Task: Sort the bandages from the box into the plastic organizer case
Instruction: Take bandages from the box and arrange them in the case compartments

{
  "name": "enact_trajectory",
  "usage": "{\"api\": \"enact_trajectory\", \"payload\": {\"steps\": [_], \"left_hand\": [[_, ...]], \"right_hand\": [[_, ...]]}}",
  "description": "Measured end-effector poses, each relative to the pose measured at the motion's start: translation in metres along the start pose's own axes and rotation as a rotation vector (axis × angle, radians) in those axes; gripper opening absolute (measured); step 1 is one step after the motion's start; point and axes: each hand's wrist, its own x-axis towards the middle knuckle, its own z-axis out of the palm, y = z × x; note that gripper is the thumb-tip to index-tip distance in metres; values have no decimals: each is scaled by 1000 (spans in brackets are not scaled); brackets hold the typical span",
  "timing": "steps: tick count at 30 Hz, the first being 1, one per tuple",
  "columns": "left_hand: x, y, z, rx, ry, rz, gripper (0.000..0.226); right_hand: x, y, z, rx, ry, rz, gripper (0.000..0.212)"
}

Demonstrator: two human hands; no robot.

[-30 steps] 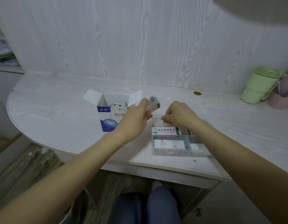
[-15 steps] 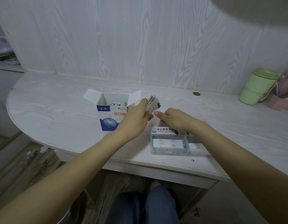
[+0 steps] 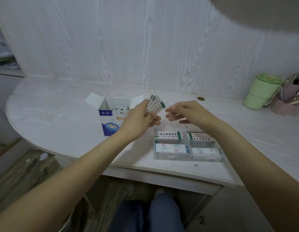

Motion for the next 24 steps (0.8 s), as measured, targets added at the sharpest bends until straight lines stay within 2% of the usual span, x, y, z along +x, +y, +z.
{"api": "enact_trajectory", "payload": {"steps": [4, 7, 11, 17, 20, 24], "left_hand": [[-1, 8, -3, -62, -63, 2, 17], [-2, 13, -3, -167, -103, -18, 16], [-5, 15, -7, -242, -65, -27, 14], [-3, 1, -14, -19, 63, 36, 11], [-1, -7, -11, 183, 83, 62, 16], [0, -12, -6, 307, 29, 48, 18]], "right_hand": [[-6, -6, 0, 111, 59, -112, 19], [-6, -8, 3, 146, 168, -124, 16], [-7, -8, 2, 146, 192, -106, 14], [-2, 4, -2, 169, 267, 79, 9], [6, 7, 4, -2, 304, 132, 9], [16, 7, 14, -248, 261, 157, 11]]}}
